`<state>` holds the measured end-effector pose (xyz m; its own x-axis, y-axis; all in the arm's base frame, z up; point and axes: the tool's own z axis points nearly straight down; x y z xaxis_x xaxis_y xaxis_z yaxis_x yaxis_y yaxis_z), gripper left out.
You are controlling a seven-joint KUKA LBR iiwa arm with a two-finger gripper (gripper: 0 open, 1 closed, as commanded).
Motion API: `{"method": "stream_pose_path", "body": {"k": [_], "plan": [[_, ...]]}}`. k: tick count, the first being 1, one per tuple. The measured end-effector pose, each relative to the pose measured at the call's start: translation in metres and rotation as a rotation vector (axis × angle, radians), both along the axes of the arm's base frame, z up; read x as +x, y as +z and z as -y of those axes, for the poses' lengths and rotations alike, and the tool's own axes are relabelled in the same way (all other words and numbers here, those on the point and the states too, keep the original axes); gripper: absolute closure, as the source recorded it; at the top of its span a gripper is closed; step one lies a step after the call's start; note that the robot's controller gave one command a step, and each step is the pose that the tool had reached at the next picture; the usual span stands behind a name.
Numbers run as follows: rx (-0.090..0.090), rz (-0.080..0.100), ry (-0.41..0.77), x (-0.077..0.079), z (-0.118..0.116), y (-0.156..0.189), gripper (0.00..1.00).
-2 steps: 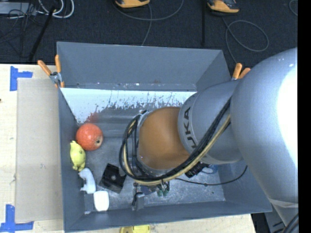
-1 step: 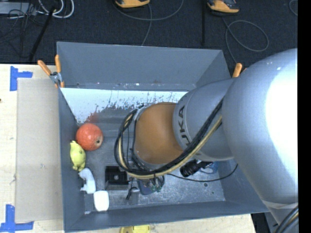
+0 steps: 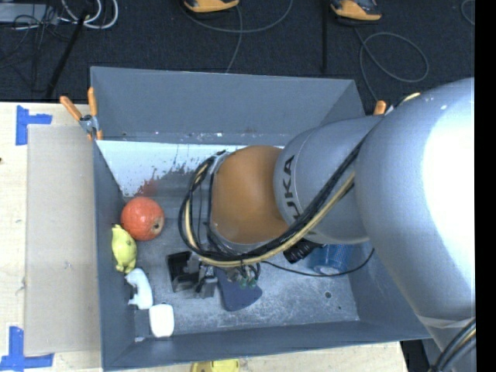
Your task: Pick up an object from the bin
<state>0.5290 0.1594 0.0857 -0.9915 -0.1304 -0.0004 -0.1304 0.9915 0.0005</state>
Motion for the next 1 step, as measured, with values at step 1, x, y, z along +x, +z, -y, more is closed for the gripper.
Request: {"method": "stream_pose_path", "body": {"k": [1], "plan": [[0.000, 0.000, -0.001, 0.0000, 0.0000, 0.0000, 1.00]]}}
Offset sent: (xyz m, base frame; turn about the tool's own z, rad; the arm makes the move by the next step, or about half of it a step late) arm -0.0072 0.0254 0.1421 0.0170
